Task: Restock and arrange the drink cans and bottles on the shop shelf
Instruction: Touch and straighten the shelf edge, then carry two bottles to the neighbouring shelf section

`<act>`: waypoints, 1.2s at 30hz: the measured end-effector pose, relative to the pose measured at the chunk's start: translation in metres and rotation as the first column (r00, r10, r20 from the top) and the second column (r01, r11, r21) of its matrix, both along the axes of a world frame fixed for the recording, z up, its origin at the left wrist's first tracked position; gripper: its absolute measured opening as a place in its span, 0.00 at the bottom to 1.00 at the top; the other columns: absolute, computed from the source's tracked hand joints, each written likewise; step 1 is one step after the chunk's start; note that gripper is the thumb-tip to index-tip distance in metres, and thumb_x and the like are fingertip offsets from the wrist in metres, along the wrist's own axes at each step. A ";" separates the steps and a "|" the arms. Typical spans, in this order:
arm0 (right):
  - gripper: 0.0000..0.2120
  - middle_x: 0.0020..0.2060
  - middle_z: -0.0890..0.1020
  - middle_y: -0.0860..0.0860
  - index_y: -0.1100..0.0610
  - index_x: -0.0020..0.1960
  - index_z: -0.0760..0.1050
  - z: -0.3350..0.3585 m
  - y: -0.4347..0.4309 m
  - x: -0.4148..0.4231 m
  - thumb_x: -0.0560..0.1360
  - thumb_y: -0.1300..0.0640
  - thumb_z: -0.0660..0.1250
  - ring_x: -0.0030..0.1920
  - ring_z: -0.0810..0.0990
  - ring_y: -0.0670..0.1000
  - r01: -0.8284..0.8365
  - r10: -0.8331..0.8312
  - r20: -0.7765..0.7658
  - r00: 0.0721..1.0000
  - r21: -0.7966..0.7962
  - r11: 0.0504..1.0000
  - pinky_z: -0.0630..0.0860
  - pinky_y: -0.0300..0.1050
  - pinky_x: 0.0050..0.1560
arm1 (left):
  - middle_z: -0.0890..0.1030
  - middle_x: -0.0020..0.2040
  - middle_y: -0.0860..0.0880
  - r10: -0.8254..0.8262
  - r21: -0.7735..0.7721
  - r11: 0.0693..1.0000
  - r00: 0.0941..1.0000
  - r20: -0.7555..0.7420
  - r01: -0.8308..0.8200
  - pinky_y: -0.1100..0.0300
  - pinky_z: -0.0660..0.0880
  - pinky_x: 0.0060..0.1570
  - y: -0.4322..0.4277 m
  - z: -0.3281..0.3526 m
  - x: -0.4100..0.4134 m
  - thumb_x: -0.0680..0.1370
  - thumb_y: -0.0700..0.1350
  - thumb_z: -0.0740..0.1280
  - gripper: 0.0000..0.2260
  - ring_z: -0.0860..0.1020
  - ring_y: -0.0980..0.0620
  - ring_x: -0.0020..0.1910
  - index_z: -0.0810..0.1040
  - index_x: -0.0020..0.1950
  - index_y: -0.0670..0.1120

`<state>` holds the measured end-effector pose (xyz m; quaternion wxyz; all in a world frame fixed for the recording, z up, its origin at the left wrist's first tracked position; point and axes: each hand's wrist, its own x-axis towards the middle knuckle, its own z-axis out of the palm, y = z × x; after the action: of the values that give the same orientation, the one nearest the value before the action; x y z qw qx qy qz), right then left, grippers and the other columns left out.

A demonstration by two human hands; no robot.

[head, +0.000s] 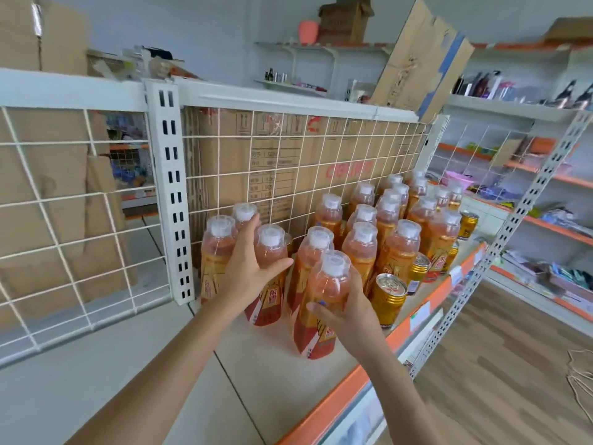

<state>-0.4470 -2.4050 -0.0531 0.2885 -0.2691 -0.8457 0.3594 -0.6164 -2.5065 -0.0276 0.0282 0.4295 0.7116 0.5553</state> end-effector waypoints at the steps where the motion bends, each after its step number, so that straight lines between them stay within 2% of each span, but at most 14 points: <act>1: 0.40 0.63 0.74 0.47 0.48 0.71 0.54 -0.003 0.002 -0.002 0.68 0.46 0.73 0.61 0.75 0.48 0.017 -0.016 0.007 1.000 -0.018 1.000 0.76 0.42 0.55 | 0.64 0.70 0.55 -0.004 -0.004 1.000 0.998 0.067 0.004 0.61 0.60 0.67 0.006 -0.004 -0.002 0.68 0.52 0.74 0.39 0.62 0.59 0.69 0.57 0.74 0.50; 4: 0.33 0.57 0.76 0.46 0.46 0.63 0.59 -0.009 0.005 -0.006 0.66 0.43 0.74 0.57 0.77 0.49 0.063 -0.061 0.029 0.998 -0.075 0.995 0.76 0.38 0.48 | 0.75 0.60 0.53 0.054 0.023 0.998 0.983 0.178 -0.059 0.55 0.69 0.63 0.017 -0.014 -0.003 0.66 0.48 0.77 0.31 0.73 0.53 0.61 0.66 0.65 0.50; 7: 0.38 0.58 0.74 0.44 0.47 0.67 0.57 -0.016 0.007 -0.006 0.65 0.41 0.74 0.58 0.76 0.48 0.061 -0.054 0.069 0.996 -0.108 0.992 0.77 0.44 0.54 | 0.75 0.53 0.58 0.061 0.043 0.997 0.981 0.183 -0.070 0.66 0.70 0.54 0.016 -0.016 0.003 0.66 0.44 0.77 0.28 0.75 0.61 0.53 0.66 0.59 0.53; 10: 0.37 0.59 0.75 0.44 0.45 0.67 0.57 -0.023 0.010 -0.003 0.65 0.43 0.74 0.58 0.76 0.48 0.016 -0.008 0.048 0.999 -0.168 0.986 0.77 0.48 0.57 | 0.76 0.53 0.60 0.018 0.056 0.998 0.989 0.145 -0.026 0.78 0.68 0.48 0.012 -0.016 0.015 0.67 0.42 0.76 0.27 0.74 0.70 0.52 0.66 0.59 0.54; 14: 0.37 0.59 0.76 0.44 0.46 0.68 0.59 -0.026 0.011 -0.001 0.65 0.41 0.73 0.57 0.77 0.46 -0.068 0.073 0.016 0.997 -0.211 0.975 0.77 0.45 0.56 | 0.75 0.56 0.58 0.025 0.062 0.997 0.986 0.162 -0.036 0.72 0.72 0.51 -0.002 -0.016 0.031 0.68 0.43 0.76 0.28 0.75 0.65 0.55 0.65 0.61 0.55; 17: 0.35 0.57 0.76 0.41 0.42 0.64 0.59 -0.027 0.005 0.002 0.64 0.40 0.73 0.56 0.77 0.45 -0.161 0.168 0.009 0.986 -0.248 0.955 0.77 0.43 0.56 | 0.75 0.55 0.60 0.071 0.046 0.996 0.984 0.162 -0.079 0.77 0.71 0.46 -0.020 -0.015 0.047 0.68 0.43 0.76 0.27 0.74 0.70 0.53 0.65 0.57 0.60; 20: 0.39 0.53 0.80 0.42 0.45 0.65 0.64 -0.031 -0.003 0.002 0.59 0.38 0.75 0.54 0.79 0.45 -0.250 0.249 -0.043 0.968 -0.289 0.924 0.77 0.44 0.54 | 0.76 0.54 0.60 0.164 0.052 0.983 0.964 0.209 -0.178 0.72 0.73 0.47 -0.044 -0.014 0.060 0.67 0.42 0.76 0.26 0.76 0.65 0.53 0.66 0.56 0.60; 22: 0.39 0.49 0.82 0.43 0.46 0.64 0.67 -0.032 -0.013 0.000 0.57 0.39 0.76 0.50 0.81 0.45 -0.308 0.306 -0.058 0.950 -0.313 0.898 0.78 0.47 0.52 | 0.77 0.52 0.61 0.226 0.058 0.968 0.948 0.222 -0.244 0.72 0.74 0.45 -0.065 -0.014 0.067 0.67 0.41 0.76 0.26 0.77 0.66 0.51 0.67 0.55 0.60; 24: 0.32 0.45 0.83 0.43 0.46 0.60 0.69 -0.032 -0.028 -0.004 0.60 0.46 0.78 0.46 0.82 0.44 -0.385 0.382 -0.074 0.921 -0.320 0.866 0.79 0.44 0.46 | 0.78 0.50 0.60 0.289 0.042 0.952 0.934 0.208 -0.304 0.74 0.73 0.44 -0.088 -0.014 0.075 0.66 0.41 0.76 0.26 0.76 0.68 0.50 0.67 0.54 0.60; 27: 0.28 0.43 0.83 0.40 0.51 0.59 0.71 -0.032 -0.058 -0.013 0.62 0.54 0.79 0.44 0.82 0.42 -0.496 0.489 -0.107 0.866 -0.326 0.805 0.80 0.43 0.42 | 0.79 0.49 0.58 0.399 0.052 0.908 0.895 0.202 -0.416 0.72 0.73 0.46 -0.127 -0.018 0.085 0.66 0.39 0.76 0.25 0.78 0.65 0.48 0.68 0.53 0.57; 29: 0.31 0.46 0.83 0.40 0.49 0.59 0.71 -0.033 -0.083 -0.021 0.60 0.49 0.80 0.47 0.82 0.42 -0.544 0.537 -0.124 0.834 -0.344 0.765 0.79 0.47 0.48 | 0.80 0.48 0.56 0.463 0.055 0.872 0.855 0.233 -0.487 0.68 0.74 0.48 -0.158 -0.019 0.090 0.66 0.38 0.76 0.25 0.79 0.63 0.48 0.69 0.54 0.55; 32: 0.35 0.48 0.82 0.37 0.42 0.59 0.69 -0.035 -0.123 -0.035 0.55 0.38 0.77 0.49 0.81 0.39 -0.639 0.636 -0.134 0.760 -0.335 0.692 0.77 0.43 0.51 | 0.81 0.47 0.54 0.527 0.066 0.829 0.814 0.244 -0.556 0.59 0.77 0.50 -0.203 -0.019 0.096 0.66 0.40 0.75 0.24 0.80 0.58 0.47 0.69 0.56 0.53; 34: 0.39 0.47 0.82 0.36 0.40 0.60 0.67 -0.034 -0.152 -0.044 0.51 0.34 0.74 0.48 0.80 0.37 -0.692 0.696 -0.128 0.706 -0.331 0.641 0.76 0.39 0.50 | 0.81 0.46 0.56 0.585 0.069 0.788 0.779 0.225 -0.611 0.62 0.77 0.48 -0.233 -0.018 0.099 0.65 0.42 0.74 0.23 0.81 0.58 0.46 0.68 0.55 0.53; 36: 0.37 0.46 0.81 0.34 0.38 0.57 0.67 -0.034 -0.180 -0.056 0.51 0.33 0.74 0.47 0.79 0.35 -0.725 0.736 -0.114 0.667 -0.324 0.607 0.74 0.37 0.48 | 0.80 0.45 0.58 0.641 0.082 0.740 0.737 0.215 -0.667 0.66 0.76 0.45 -0.262 -0.016 0.102 0.65 0.43 0.74 0.23 0.81 0.59 0.45 0.68 0.55 0.52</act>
<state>-0.5026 -2.5851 -0.0875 0.0521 0.0478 -0.8097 0.5825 -0.5144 -2.7688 -0.0432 -0.1408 0.1024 0.7669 0.6177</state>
